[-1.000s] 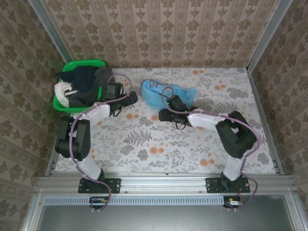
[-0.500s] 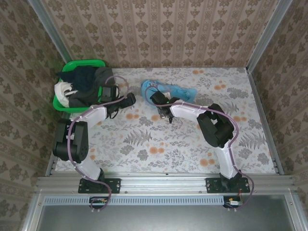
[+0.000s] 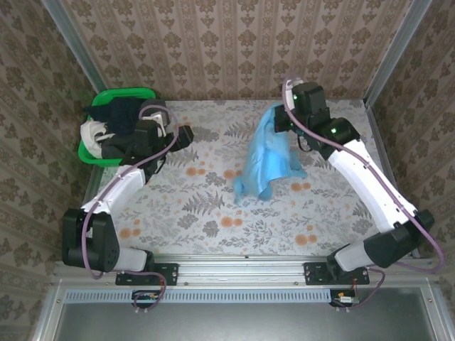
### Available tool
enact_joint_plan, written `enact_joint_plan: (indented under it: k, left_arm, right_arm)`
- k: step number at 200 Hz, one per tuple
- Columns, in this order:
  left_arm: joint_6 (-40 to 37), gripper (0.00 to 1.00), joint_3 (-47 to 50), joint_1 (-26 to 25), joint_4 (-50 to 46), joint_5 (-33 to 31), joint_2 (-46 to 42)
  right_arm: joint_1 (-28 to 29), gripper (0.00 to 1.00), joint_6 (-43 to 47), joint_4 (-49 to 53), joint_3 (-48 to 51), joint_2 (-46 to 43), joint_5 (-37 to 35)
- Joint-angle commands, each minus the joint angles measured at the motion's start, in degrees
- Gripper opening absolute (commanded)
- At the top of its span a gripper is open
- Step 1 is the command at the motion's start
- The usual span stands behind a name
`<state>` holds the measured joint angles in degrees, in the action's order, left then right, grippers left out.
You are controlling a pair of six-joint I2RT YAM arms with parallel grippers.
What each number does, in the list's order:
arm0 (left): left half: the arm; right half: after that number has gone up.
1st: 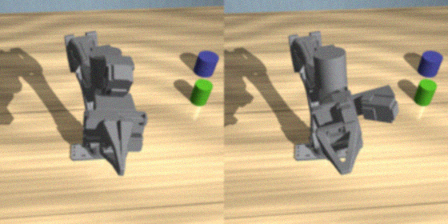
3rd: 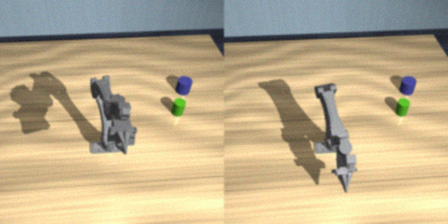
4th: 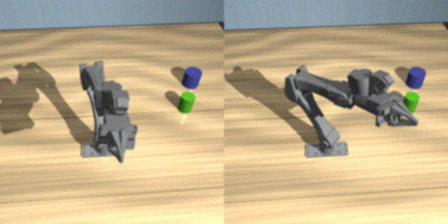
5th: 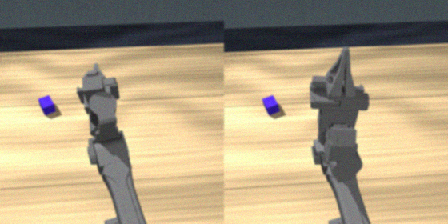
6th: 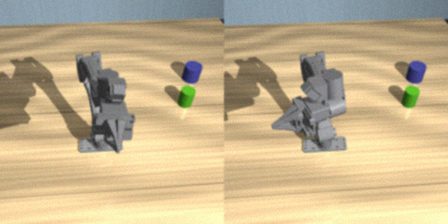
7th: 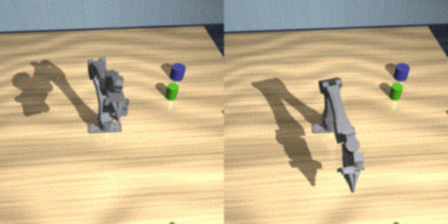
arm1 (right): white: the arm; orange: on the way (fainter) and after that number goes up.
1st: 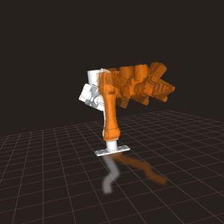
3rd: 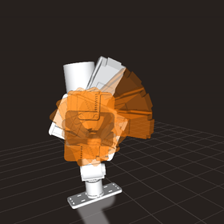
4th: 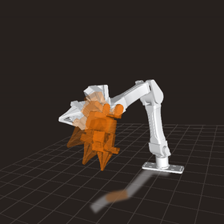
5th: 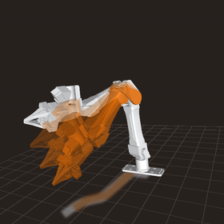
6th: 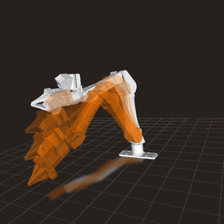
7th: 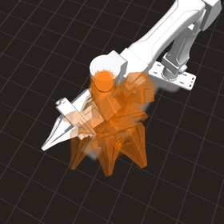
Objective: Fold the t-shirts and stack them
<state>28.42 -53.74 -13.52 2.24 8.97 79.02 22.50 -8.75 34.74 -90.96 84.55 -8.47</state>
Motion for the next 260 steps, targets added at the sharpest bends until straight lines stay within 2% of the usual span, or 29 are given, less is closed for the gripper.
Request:
enact_joint_plan:
  k: [1, 10, 20, 34, 43, 52, 66, 90, 107, 135, 153, 170, 186, 204, 213, 232, 252, 260]
  left_arm:
    - [-0.2, 1.0, 2.1, -1.1, 0.9, 1.5, 1.7]
    - [0.0, 1.0, 2.5, -2.4, 1.1, 1.8, 2.5]
    - [-0.5, 1.0, 2.7, -4.3, 1.1, 1.8, 3.2]
    - [-1.6, 1.0, 2.9, -8.0, 0.7, 1.4, 4.1]
    - [-2.6, 1.0, 3.2, -10.6, 0.6, 1.8, 4.8]
    - [-2.8, 1.0, 3.5, -13.8, 0.7, 2.7, 5.8]
    - [-3.2, 1.0, 3.6, -19.0, 2.4, 5.2, 7.9]
    - [-6.0, 0.99, 0.5, -27.0, 2.8, 8.9, 13.6]
    - [-8.5, 0.99, -2.8, -30.5, 3.0, 10.9, 19.4]
    - [-8.3, 0.85, -9.5, -31.0, 3.7, 17.0, 29.3]
    - [-7.5, 0.58, -12.3, -30.4, 5.1, 21.5, 33.8]
    - [-5.4, 0.3, -12.0, -28.6, 8.0, 24.0, 34.4]
    - [-3.3, 0.13, -9.4, -24.4, 9.7, 25.5, 32.0]
    - [-2.1, 0.09, -5.1, -18.3, 11.3, 26.3, 26.4]
    - [-2.9, 0.1, -3.8, -15.4, 9.6, 25.9, 23.5]
    - [-5.9, 0.1, -3.5, -10.2, 4.0, 24.8, 18.3]
    - [-7.0, 0.1, -4.1, -7.8, 1.1, 25.5, 15.5]
    - [-7.6, 0.16, -5.5, -7.6, -0.8, 24.9, 15.4]
  right_arm:
    - [-6.5, 0.25, -0.7, 4.8, 6.2, 10.1, 2.7]
    - [-8.2, 0.28, -1.6, 4.7, 7.3, 11.7, 2.6]
    - [-9.3, 0.42, -3.1, 5.2, 8.3, 12.8, 1.0]
    - [-9.4, 0.43, -4.5, 6.8, 10.2, 12.3, -2.7]
    - [-9.4, 0.49, -5.9, 8.2, 11.4, 11.2, -6.0]
    - [-9.5, 0.5, -7.0, 9.6, 13.1, 9.3, -7.9]
    - [-9.6, 0.52, -9.5, 10.3, 17.2, 5.1, -8.4]
    - [-9.8, 0.68, -14.5, 9.4, 26.4, -2.3, -5.9]
    - [-11.1, 0.72, -18.5, 7.5, 33.3, -7.0, -4.6]
    - [-13.8, 0.72, -21.5, 2.3, 41.2, -7.9, 3.1]
    - [-13.8, 0.71, -22.7, -1.8, 44.3, -5.9, 6.6]
    - [-13.8, 0.67, -22.8, -3.4, 44.6, -1.8, 7.3]
    - [-13.8, 0.57, -22.8, -5.3, 44.1, 1.3, 7.6]
    - [-13.9, 0.34, -22.6, -5.4, 42.6, 3.9, 5.7]
    - [-13.9, 0.2, -22.2, -5.4, 41.7, 4.9, 5.0]
    - [-14.1, 0.0, -21.5, -5.0, 39.5, 6.1, 4.0]
    - [-14.2, 0.0, -21.1, -5.2, 37.3, 5.2, 5.0]
    - [-14.2, 0.0, -21.5, -5.8, 36.7, 4.4, 6.1]
